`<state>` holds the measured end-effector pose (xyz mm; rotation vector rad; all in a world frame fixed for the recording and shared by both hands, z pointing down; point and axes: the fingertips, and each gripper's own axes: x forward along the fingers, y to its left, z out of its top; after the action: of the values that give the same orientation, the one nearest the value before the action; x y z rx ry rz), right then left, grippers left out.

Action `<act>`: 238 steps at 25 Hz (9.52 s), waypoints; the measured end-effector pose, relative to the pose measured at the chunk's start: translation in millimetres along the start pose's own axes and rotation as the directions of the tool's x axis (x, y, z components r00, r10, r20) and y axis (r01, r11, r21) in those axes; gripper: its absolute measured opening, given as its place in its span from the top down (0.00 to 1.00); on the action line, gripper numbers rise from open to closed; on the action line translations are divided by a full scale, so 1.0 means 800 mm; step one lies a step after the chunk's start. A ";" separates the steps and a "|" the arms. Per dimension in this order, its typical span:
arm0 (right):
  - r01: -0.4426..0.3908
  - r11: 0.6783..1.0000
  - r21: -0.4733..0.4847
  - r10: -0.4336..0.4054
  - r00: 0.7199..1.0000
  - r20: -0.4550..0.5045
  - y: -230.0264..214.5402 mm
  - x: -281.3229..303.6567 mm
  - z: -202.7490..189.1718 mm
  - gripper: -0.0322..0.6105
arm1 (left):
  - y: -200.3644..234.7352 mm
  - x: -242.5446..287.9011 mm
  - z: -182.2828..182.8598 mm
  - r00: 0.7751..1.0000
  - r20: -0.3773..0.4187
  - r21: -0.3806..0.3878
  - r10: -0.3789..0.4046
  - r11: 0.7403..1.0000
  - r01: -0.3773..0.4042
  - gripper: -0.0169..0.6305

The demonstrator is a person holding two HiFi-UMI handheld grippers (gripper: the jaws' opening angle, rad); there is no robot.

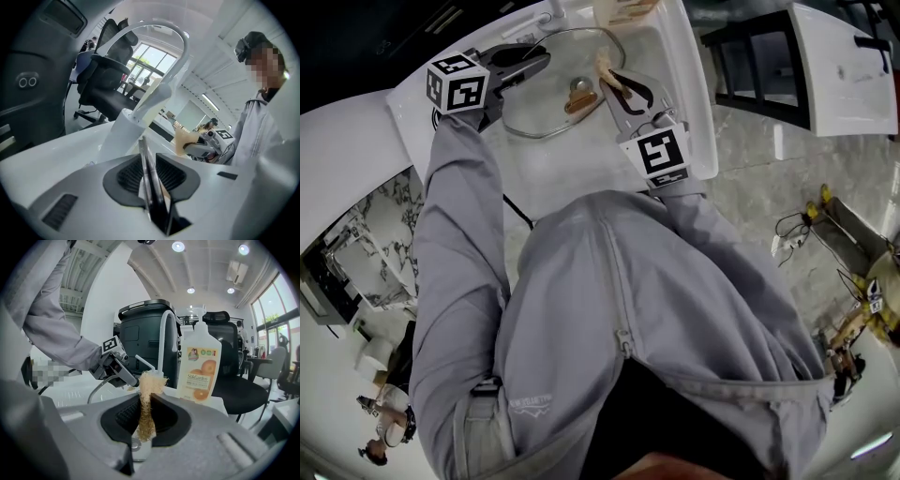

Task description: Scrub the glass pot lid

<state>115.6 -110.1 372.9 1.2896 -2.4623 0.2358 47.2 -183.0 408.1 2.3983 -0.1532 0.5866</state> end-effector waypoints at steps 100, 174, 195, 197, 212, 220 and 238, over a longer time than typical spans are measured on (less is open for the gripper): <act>-0.694 0.091 -0.715 -0.174 0.695 -0.697 0.245 0.142 -0.175 0.89 | 0.079 -0.097 -0.208 0.878 -0.158 0.042 0.452 0.891 -0.451 0.96; -0.684 0.392 -0.615 -0.170 0.603 -0.779 0.196 0.115 -0.169 0.89 | 0.091 -0.082 -0.183 0.900 -0.118 -0.036 0.420 0.904 -0.427 0.83; -0.771 0.617 -0.161 0.078 0.263 -0.962 0.241 0.030 -0.290 0.89 | 0.091 -0.084 -0.184 0.897 -0.103 -0.039 0.429 0.900 -0.435 0.84; -0.773 0.625 -0.112 0.113 0.232 -0.966 0.238 0.022 -0.288 0.89 | 0.091 -0.085 -0.184 0.897 -0.101 -0.042 0.431 0.898 -0.437 0.84; -0.614 0.772 -0.165 0.162 0.441 -0.883 0.130 -0.034 -0.188 0.89 | 0.086 -0.096 -0.176 0.812 -0.102 0.037 0.575 0.818 -0.574 0.84; -0.469 0.798 -0.379 0.030 0.659 -0.752 0.047 0.008 -0.116 0.89 | -0.016 -0.038 -0.144 0.804 -0.069 0.355 0.591 0.768 -0.534 0.64; -0.411 0.479 -0.776 -0.133 0.840 -0.527 0.016 0.144 -0.082 0.89 | -0.055 0.063 -0.171 0.761 -0.137 0.586 0.634 0.671 -0.454 0.53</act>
<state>59.9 -170.5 477.7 0.4339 -1.7218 -0.5371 52.7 -61.4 499.2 2.7089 -0.6786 1.4852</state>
